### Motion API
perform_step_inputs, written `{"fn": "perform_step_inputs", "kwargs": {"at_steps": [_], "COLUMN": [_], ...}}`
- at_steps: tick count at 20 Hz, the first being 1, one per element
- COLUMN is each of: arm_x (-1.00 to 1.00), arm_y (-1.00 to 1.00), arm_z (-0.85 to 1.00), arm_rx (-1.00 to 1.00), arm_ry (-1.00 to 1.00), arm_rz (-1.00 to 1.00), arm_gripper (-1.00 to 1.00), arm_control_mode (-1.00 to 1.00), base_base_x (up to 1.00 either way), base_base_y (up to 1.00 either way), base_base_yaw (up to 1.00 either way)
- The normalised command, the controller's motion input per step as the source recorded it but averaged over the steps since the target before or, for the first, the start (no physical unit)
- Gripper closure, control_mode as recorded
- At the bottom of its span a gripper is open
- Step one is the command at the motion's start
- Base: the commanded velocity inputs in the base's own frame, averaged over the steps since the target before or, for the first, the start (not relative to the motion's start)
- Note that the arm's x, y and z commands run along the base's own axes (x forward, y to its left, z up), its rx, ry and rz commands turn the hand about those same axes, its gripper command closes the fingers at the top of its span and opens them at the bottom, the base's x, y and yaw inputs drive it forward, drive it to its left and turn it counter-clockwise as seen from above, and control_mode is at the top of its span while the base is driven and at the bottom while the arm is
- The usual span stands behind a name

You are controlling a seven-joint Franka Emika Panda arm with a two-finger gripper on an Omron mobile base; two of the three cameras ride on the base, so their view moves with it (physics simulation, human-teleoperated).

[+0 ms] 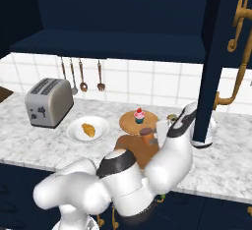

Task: From the different types of pastries on the counter, select a croissant and place it on the cutting board. Then retrieve a jar of jam from the cabinet and place it alongside the croissant on the cutting board.

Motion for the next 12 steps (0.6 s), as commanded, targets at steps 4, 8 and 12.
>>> {"fn": "perform_step_inputs", "kwargs": {"at_steps": [4, 8, 12], "arm_x": [0.86, 0.95, 0.85], "arm_y": [-0.09, -0.26, -0.54], "arm_z": [-0.51, -0.69, -0.60], "arm_rx": [0.00, -0.02, -0.02], "arm_ry": [-0.13, -0.14, -0.11], "arm_rz": [-0.04, 0.00, 0.00], "arm_gripper": [1.00, 1.00, 1.00], "arm_control_mode": [-1.00, -1.00, -1.00], "base_base_x": [0.00, 0.00, 0.00], "base_base_y": [0.00, 0.00, 0.00], "base_base_yaw": [0.00, 0.00, 0.00]}}
